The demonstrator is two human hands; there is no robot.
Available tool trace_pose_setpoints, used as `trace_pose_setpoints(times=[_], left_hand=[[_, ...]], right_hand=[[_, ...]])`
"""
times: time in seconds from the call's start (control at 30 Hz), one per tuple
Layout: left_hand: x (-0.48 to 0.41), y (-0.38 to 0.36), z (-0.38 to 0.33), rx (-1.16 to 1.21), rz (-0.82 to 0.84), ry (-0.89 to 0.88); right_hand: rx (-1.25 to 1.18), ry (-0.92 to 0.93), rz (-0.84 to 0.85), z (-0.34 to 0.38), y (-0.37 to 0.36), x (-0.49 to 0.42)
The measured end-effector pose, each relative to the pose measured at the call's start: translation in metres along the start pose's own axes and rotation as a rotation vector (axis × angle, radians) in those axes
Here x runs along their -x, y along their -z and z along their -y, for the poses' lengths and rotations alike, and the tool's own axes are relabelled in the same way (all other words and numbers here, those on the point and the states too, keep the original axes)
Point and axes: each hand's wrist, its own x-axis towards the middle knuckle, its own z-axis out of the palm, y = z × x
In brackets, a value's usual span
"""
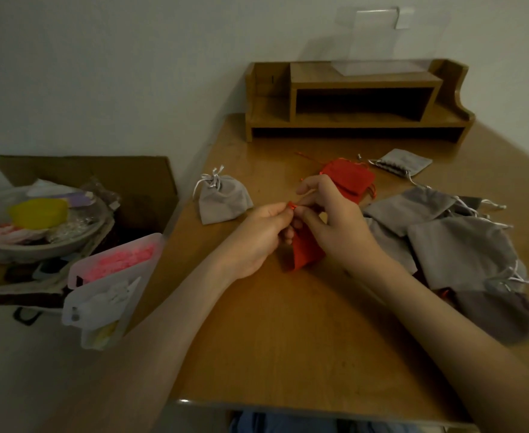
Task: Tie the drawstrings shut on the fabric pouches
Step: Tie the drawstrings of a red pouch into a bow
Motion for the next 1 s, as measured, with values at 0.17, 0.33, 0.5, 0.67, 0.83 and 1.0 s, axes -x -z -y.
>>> trace_pose_setpoints(times=[0.17, 0.33, 0.5, 0.67, 0.83, 1.0], left_hand=[[0.003, 0.002, 0.001, -0.074, 0.075, -0.045], [-0.001, 0.0, 0.006, -0.139, -0.087, -0.069], [-0.003, -0.001, 0.006, -0.156, -0.094, -0.1], [-0.005, 0.0, 0.009, -0.149, -0.135, -0.132], [-0.007, 0.003, 0.009, -0.128, -0.133, -0.144], [-0.006, 0.002, 0.007, -0.083, -0.13, -0.125]], right_hand=[[0.044, 0.057, 0.002, 0.0, 0.003, 0.0], [0.072, 0.053, 0.066, -0.002, -0.001, 0.001], [0.01, -0.009, 0.041, 0.001, -0.001, 0.0], [0.138, -0.053, 0.002, -0.001, -0.003, -0.001], [0.194, -0.102, 0.026, -0.008, 0.0, -0.003], [0.203, -0.063, -0.002, -0.006, -0.001, -0.002]])
